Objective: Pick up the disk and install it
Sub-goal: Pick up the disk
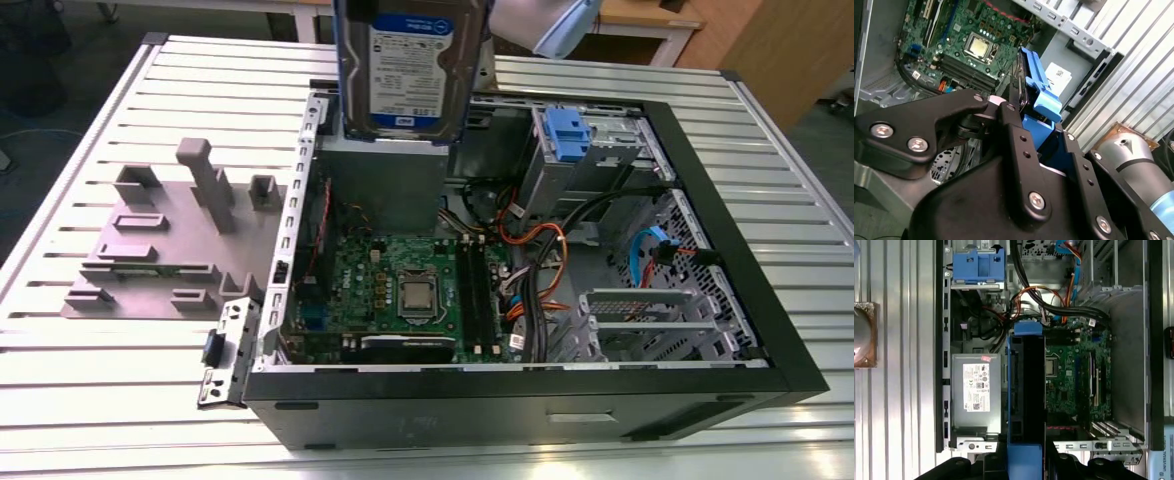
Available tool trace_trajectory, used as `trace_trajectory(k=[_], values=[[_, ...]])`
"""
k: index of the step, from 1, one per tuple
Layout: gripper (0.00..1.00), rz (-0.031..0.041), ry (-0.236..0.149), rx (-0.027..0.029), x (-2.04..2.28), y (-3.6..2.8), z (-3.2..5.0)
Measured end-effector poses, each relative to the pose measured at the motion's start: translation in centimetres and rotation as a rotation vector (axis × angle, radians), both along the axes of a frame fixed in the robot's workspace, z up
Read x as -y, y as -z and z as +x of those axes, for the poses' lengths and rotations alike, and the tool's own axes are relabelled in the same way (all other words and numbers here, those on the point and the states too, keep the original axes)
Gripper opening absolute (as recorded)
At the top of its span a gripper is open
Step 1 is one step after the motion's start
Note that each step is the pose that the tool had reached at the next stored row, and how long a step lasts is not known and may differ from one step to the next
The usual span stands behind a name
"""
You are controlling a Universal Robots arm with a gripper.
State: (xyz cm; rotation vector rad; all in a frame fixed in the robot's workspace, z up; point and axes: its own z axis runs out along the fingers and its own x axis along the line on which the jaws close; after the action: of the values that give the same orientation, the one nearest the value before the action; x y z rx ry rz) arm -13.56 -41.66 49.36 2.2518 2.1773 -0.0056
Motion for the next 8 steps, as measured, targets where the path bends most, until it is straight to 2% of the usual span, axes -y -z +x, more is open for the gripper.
trace_trajectory(k=[5,8], values=[[0.36,0.0001,0.000,0.0000,0.17,0.07,1.67],[0.36,-0.0001,0.000,-0.0001,0.20,0.09,1.82]])
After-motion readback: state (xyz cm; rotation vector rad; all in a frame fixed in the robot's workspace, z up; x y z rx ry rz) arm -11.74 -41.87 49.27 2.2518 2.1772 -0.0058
